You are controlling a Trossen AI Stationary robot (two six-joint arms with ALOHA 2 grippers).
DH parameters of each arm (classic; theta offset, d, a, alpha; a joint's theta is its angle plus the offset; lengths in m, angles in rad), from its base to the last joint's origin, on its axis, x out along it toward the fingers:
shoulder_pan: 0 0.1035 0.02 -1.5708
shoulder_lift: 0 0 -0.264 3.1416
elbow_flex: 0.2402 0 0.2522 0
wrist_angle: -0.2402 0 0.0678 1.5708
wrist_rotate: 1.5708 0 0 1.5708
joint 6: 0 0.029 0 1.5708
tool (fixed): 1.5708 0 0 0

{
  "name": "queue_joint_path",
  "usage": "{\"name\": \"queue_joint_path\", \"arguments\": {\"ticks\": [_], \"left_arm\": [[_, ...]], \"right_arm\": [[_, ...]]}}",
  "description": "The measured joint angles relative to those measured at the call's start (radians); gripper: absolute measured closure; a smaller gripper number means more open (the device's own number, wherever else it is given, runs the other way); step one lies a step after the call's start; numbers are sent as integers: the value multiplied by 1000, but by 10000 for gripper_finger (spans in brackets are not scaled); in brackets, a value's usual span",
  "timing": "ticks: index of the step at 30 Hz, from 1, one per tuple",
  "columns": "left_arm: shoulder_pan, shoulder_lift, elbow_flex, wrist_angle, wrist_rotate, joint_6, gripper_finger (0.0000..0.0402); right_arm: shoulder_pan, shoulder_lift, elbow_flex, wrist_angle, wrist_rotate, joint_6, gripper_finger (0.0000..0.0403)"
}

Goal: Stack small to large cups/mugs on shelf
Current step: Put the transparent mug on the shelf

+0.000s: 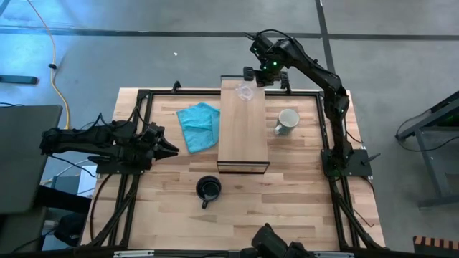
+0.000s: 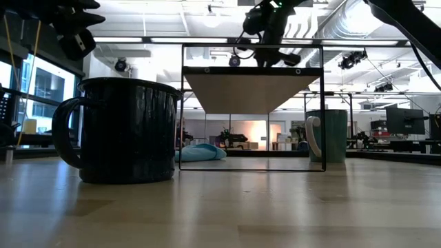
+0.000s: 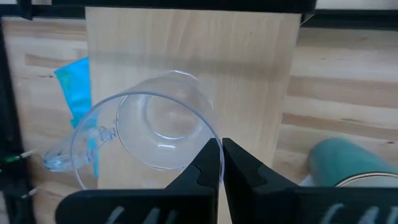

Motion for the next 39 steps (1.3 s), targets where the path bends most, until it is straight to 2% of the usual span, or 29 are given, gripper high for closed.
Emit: {"name": "queue_joint_path", "arguments": {"ticks": [14, 19, 22, 26, 33, 39], "left_arm": [[0, 0, 0, 0, -26, 0, 318], [0, 0, 0, 0, -26, 0, 318], [0, 0, 0, 0, -26, 0, 318], [0, 0, 0, 0, -31, 5, 318], [0, 0, 0, 1, -77, 16, 318], [0, 0, 0, 1, -77, 3, 318]], "right_arm": [[1, 0, 0, -5, -43, 1, 403], [36, 0, 13, -11, -54, -34, 403], [56, -4, 62, -50, -52, -49, 403], [60, -35, 60, -97, -45, -41, 403], [66, -50, 59, -94, -52, -49, 403], [56, -33, 56, -94, -57, -52, 403]]}}
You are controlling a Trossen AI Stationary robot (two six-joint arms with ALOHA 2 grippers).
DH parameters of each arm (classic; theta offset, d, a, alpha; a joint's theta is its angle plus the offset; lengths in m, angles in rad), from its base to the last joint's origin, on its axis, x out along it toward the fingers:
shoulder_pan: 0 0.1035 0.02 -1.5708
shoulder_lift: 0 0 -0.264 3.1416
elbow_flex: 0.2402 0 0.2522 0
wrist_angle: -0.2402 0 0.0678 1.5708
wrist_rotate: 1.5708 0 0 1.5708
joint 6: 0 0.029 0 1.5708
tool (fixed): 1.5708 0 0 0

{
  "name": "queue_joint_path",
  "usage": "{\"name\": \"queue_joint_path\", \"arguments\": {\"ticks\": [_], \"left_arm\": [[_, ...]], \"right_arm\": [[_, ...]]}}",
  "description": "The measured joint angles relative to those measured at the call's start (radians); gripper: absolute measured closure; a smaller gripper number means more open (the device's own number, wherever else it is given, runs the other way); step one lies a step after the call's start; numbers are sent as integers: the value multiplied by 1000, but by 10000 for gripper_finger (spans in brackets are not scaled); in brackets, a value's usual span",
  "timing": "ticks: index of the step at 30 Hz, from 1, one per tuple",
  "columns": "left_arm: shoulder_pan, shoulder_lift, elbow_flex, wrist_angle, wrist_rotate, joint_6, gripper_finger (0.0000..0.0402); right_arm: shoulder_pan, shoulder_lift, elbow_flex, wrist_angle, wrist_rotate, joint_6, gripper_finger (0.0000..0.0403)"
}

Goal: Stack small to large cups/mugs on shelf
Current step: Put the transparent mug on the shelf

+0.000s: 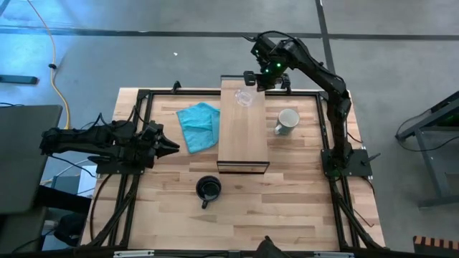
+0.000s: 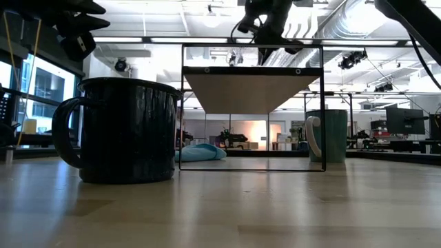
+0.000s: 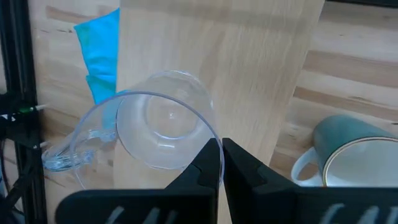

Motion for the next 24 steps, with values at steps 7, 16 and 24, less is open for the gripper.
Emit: {"name": "queue_joint_path", "arguments": {"ticks": [7, 16, 24], "left_arm": [[0, 0, 0, 0, 0, -7, 318], [0, 0, 0, 0, 0, -7, 318], [0, 0, 0, 0, 0, -7, 318]], "right_arm": [[8, 64, 0, 12, -45, -28, 403], [-21, 59, 3, 6, -13, -41, 403], [-39, 62, 3, 107, 19, -45, 403]]}}
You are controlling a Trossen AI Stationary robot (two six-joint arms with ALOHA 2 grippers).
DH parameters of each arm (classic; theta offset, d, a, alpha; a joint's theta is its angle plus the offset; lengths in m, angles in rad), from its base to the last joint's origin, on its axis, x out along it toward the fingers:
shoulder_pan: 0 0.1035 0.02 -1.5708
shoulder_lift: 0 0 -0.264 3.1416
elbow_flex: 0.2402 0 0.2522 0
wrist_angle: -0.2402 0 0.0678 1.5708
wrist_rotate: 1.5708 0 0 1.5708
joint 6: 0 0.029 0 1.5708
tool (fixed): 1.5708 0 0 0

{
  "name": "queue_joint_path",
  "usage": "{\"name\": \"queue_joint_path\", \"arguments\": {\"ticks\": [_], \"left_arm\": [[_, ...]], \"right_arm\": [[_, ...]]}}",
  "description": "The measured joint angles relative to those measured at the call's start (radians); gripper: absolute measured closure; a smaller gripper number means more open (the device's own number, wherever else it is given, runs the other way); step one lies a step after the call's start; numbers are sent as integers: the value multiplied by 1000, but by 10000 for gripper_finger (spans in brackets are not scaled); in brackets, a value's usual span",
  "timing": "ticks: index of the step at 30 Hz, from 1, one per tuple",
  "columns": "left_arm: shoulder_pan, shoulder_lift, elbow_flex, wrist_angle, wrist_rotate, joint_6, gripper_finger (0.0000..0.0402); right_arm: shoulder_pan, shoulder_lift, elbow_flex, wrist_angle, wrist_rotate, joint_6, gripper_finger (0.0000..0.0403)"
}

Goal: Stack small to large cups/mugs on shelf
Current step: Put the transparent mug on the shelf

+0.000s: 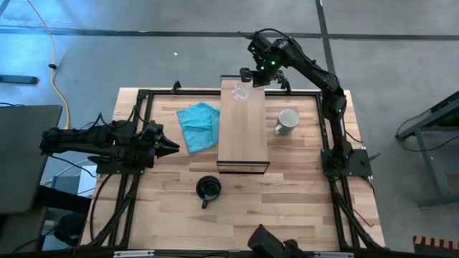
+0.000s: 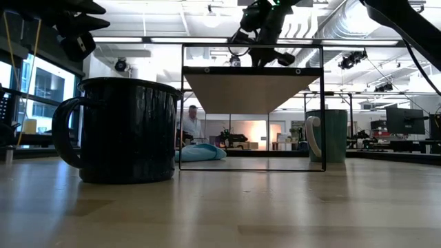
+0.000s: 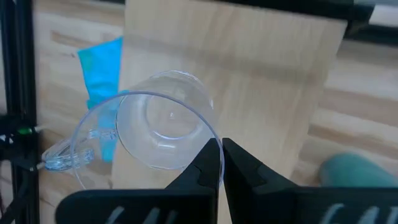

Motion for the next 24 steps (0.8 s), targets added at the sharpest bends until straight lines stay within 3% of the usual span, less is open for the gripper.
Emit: {"name": "queue_joint_path", "arguments": {"ticks": [24], "left_arm": [[0, 0, 0, -45, 0, -3, 318]], "right_arm": [[-18, 31, 0, -28, 20, -29, 403]]}}
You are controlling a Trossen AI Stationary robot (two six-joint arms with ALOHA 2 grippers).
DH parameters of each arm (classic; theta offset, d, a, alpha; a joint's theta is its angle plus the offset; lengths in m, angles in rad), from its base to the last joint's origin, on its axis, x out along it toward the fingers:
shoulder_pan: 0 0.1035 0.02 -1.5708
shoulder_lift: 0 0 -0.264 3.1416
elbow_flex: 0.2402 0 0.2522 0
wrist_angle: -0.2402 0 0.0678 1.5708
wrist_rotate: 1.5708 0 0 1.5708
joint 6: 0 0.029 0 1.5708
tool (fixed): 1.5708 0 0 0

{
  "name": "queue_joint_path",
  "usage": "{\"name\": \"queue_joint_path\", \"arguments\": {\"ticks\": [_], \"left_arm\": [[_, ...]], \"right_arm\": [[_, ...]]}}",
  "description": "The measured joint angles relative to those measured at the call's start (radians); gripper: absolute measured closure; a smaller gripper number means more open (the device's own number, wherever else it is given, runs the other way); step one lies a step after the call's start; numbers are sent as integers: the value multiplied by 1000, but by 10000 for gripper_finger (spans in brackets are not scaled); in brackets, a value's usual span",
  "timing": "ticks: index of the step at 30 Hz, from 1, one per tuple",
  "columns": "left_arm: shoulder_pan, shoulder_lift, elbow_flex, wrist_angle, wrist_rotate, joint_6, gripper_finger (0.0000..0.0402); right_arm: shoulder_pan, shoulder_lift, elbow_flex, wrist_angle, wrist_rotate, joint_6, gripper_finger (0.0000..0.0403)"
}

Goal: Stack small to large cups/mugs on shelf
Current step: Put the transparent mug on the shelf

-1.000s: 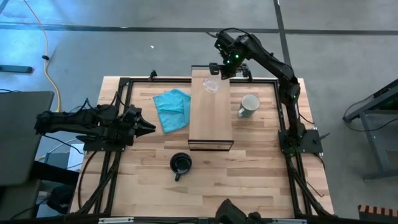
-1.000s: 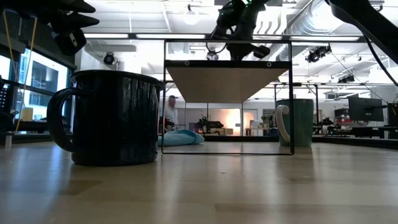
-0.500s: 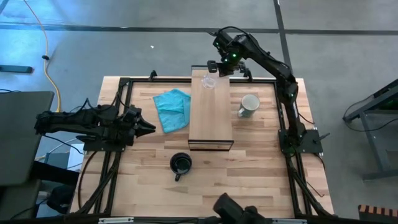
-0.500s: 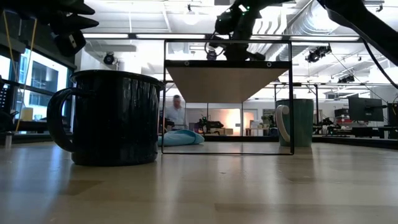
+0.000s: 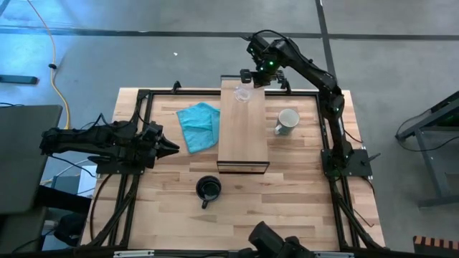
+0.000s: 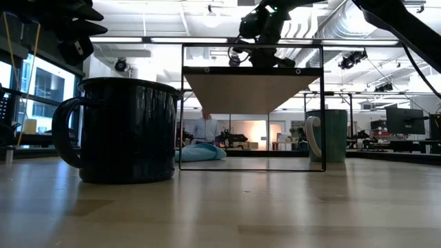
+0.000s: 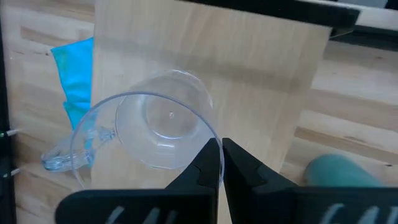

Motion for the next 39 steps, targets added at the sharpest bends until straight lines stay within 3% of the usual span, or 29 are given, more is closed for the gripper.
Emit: {"name": "queue_joint_path", "arguments": {"ticks": [19, 30, 39], "left_arm": [[0, 0, 0, 0, 0, 0, 318], [0, 0, 0, 0, 0, 0, 318], [0, 0, 0, 0, 0, 1, 318]], "right_arm": [[-9, -1, -1, 23, -27, 22, 402], [-13, -3, -1, 24, -37, 37, 357], [-13, -3, -1, 23, -37, 37, 354]]}}
